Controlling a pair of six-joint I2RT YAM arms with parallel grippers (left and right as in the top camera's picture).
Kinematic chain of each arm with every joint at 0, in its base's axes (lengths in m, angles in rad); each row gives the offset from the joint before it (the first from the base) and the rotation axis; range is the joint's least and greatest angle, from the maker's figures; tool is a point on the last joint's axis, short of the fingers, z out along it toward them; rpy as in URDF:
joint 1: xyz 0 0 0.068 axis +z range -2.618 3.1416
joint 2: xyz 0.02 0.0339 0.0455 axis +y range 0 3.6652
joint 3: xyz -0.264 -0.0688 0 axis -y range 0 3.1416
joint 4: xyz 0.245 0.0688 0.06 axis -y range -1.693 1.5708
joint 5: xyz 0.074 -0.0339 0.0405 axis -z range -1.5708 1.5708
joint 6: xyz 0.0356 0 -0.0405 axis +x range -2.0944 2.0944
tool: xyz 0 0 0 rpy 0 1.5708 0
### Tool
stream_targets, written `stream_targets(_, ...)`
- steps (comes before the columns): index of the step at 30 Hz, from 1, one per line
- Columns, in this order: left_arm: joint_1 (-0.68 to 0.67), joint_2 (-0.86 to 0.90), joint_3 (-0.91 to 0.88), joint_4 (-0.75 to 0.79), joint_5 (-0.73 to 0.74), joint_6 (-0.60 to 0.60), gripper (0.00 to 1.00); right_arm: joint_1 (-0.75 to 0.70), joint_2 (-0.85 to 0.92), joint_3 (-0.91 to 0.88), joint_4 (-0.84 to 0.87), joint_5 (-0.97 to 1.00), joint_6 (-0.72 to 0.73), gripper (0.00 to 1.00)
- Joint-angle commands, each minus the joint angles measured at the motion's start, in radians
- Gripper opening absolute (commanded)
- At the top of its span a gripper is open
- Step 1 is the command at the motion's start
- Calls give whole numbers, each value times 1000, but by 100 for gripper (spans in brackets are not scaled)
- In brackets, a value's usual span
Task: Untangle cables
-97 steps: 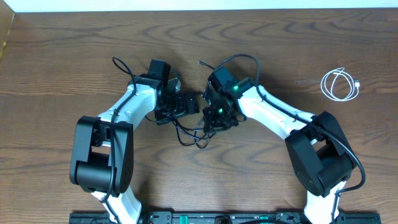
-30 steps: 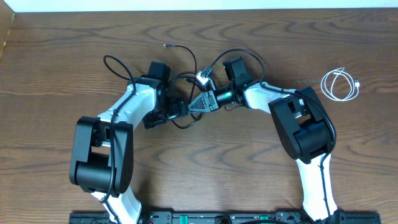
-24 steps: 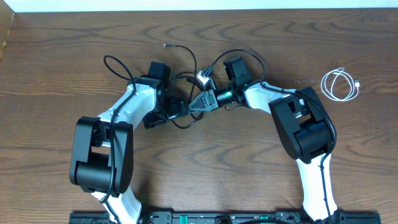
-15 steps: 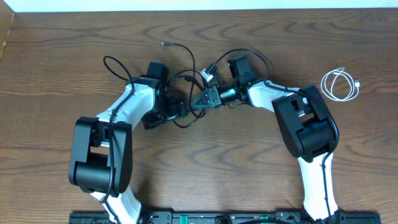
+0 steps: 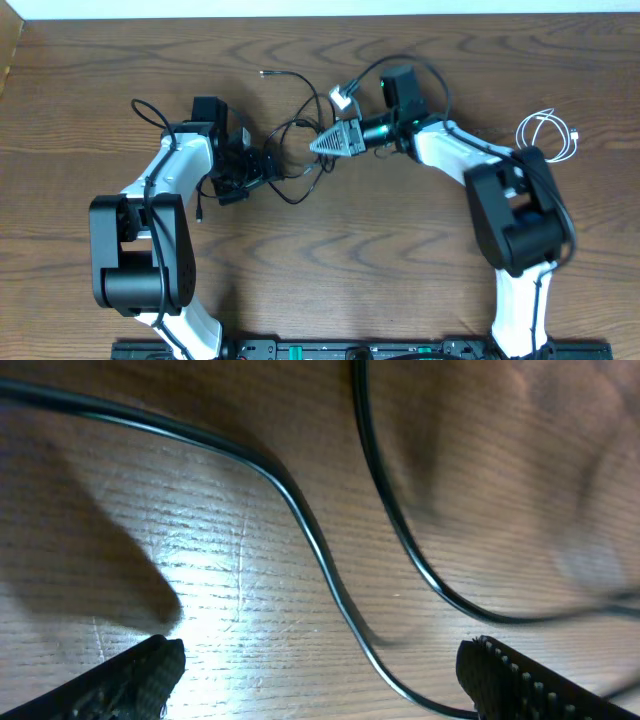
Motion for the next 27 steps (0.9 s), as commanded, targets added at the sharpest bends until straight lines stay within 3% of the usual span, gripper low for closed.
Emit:
stream_targets(1,0,-23,-29,-5,-14,21,93,5,-87,6,9,-12,3,1)
stream_targets(12,0,-22,-37,2,-14,20,94,20,-92,6,5,7,3,1)
stream_targets(13,0,-22,-37,2,-14,20,100,20,-92,6,5,6,3,1)
stream_targets(25,0,-22,-37,39,-14,20,100,20,-92,6,1,13,4,1)
stream_targets(27,0,-22,-37,39,-14,21,92,21,-92,6,-4,32,4,1)
